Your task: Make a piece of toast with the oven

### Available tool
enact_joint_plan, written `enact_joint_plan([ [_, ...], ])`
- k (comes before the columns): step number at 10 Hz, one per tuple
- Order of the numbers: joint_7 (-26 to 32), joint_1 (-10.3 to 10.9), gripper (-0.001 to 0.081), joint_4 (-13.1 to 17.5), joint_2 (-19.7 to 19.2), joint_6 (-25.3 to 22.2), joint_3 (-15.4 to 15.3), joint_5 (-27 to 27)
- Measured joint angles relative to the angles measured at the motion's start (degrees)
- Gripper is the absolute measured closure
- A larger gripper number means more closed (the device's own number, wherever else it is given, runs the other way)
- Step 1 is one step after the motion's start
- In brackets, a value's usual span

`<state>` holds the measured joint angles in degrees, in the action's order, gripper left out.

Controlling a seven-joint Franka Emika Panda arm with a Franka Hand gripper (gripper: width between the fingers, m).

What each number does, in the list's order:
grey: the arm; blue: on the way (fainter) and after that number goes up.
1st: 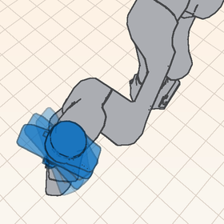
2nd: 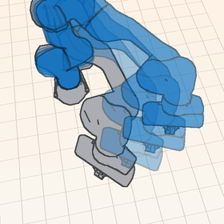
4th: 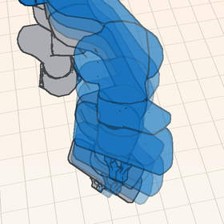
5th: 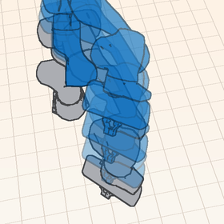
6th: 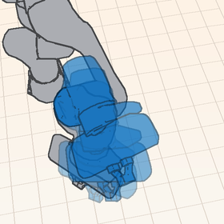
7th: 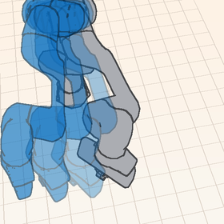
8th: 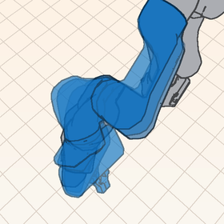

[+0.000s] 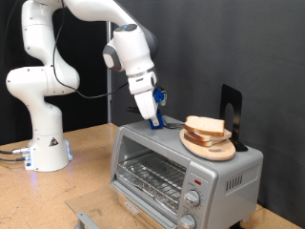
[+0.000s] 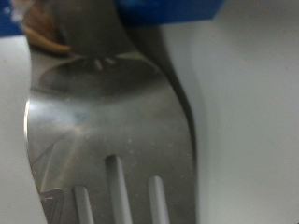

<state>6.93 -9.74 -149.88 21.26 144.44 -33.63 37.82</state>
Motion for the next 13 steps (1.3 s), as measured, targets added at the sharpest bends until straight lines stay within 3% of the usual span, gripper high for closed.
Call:
enact_joint_plan([
  [5, 0.0, 0.0, 0.0356, 0.0, 1.0, -1.0, 0.5, 0.8],
  [10, 2.2, 1.0, 0.0355, 0.5, 8.4, -8.4, 4.2, 3.7],
  [11, 2.2, 1.0, 0.0355, 0.3, 8.3, -8.4, 4.1, 3.7],
  [13, 1.1, 1.0, 0.0355, -0.4, 8.4, -5.1, 4.3, 9.8],
])
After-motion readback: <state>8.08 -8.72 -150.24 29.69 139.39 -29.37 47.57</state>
